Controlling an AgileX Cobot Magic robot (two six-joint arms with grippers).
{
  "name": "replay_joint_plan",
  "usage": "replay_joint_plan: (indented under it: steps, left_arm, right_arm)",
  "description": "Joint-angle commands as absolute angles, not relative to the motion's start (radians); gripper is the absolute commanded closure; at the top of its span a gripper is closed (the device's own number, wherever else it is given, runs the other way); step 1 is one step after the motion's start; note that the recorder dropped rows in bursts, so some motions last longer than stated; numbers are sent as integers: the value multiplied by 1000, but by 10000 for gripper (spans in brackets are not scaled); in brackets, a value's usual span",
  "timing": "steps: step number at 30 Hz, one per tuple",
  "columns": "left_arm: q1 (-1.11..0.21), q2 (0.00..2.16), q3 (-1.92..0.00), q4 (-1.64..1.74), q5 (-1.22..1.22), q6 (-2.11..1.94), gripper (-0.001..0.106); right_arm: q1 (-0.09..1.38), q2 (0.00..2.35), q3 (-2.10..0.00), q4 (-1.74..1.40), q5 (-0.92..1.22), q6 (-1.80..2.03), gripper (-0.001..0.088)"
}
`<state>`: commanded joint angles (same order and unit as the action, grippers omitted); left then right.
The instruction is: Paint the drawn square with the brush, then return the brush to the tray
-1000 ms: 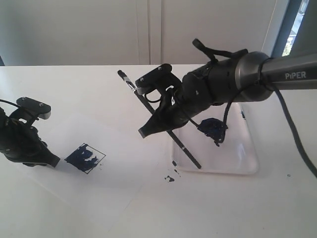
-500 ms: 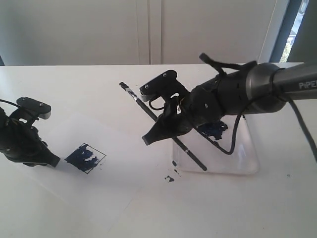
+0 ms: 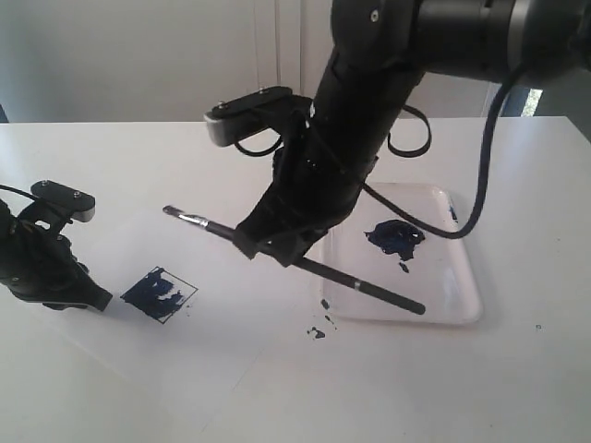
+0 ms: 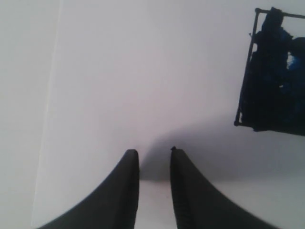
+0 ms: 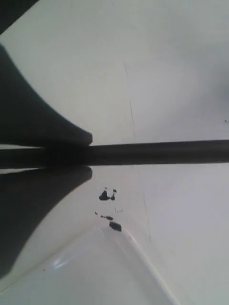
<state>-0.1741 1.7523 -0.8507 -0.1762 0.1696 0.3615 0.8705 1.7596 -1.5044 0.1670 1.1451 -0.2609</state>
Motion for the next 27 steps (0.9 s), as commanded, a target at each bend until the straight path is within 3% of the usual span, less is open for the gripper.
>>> replay_joint_plan:
  steps: [13, 27]
  left_arm:
    - [-174, 1752, -851, -176, 168, 361, 749]
    - [-176, 1752, -851, -178, 172, 355, 749]
  right_arm:
    - [1006, 1879, -1504, -52, 1209, -160, 868]
    - [1016, 1962, -1608, -90, 1197, -153, 868]
